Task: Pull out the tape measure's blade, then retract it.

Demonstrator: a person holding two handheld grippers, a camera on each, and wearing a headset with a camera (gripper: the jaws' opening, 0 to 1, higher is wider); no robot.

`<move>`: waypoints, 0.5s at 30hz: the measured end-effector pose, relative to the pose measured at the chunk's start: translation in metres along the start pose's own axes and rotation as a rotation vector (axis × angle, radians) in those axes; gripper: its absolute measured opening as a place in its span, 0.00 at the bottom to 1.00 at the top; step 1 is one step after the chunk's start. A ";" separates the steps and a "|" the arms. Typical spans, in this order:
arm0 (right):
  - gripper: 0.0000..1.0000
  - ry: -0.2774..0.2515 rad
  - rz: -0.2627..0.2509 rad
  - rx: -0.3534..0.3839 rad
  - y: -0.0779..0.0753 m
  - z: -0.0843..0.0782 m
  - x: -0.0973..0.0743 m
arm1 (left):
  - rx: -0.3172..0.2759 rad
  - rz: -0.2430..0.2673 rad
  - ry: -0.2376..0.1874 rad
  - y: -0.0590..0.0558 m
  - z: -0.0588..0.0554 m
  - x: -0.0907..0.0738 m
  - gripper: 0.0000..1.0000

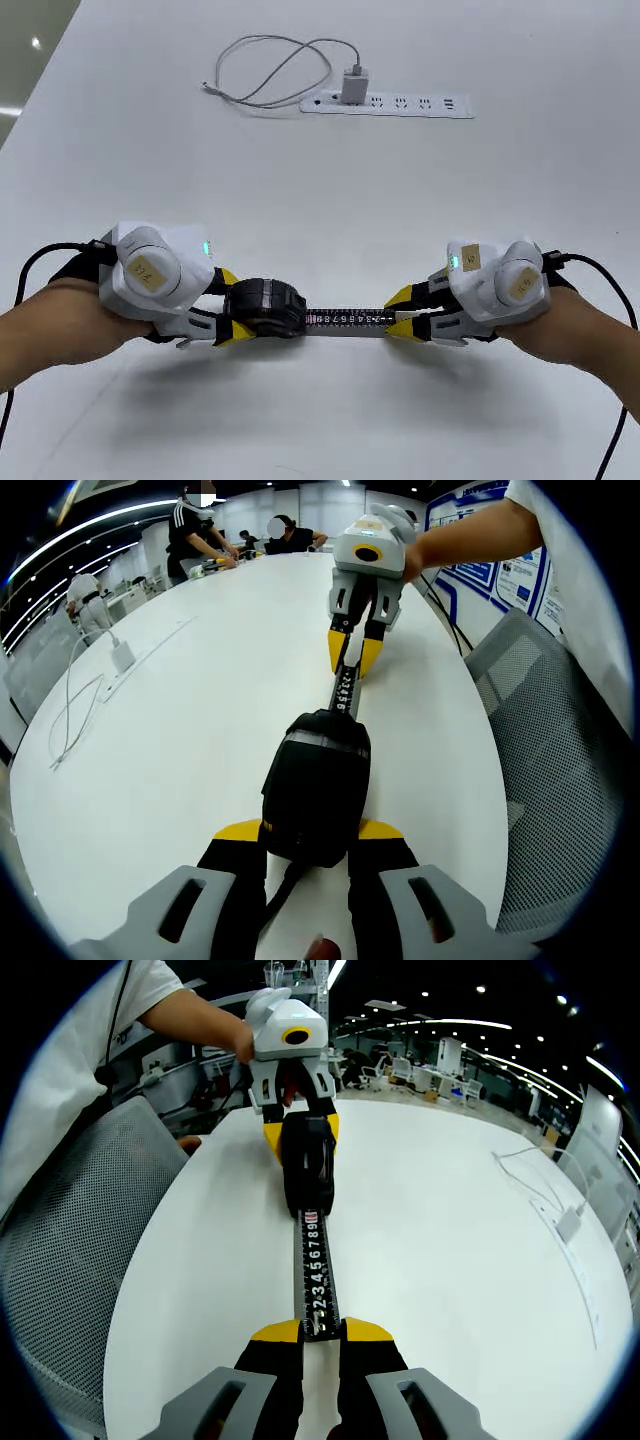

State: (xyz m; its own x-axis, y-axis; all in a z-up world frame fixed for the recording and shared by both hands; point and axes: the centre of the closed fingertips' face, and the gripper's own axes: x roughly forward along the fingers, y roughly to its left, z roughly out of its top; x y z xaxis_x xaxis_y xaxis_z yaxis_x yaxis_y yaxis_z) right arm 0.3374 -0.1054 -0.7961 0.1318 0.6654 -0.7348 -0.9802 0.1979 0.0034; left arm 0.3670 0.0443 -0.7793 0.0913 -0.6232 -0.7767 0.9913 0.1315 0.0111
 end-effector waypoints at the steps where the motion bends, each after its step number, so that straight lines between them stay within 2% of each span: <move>1: 0.08 0.003 -0.001 0.001 0.000 -0.001 -0.001 | 0.001 0.000 0.000 0.000 0.000 0.000 0.26; 15: 0.08 0.036 -0.013 0.007 -0.001 -0.015 -0.011 | 0.005 0.000 0.004 0.000 0.000 0.001 0.26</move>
State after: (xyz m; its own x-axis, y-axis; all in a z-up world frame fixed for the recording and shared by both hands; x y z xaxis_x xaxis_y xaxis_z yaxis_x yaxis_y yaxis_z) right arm 0.3348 -0.1240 -0.7981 0.1393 0.6364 -0.7587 -0.9773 0.2117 -0.0018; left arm 0.3673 0.0439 -0.7799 0.0914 -0.6204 -0.7790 0.9917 0.1281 0.0143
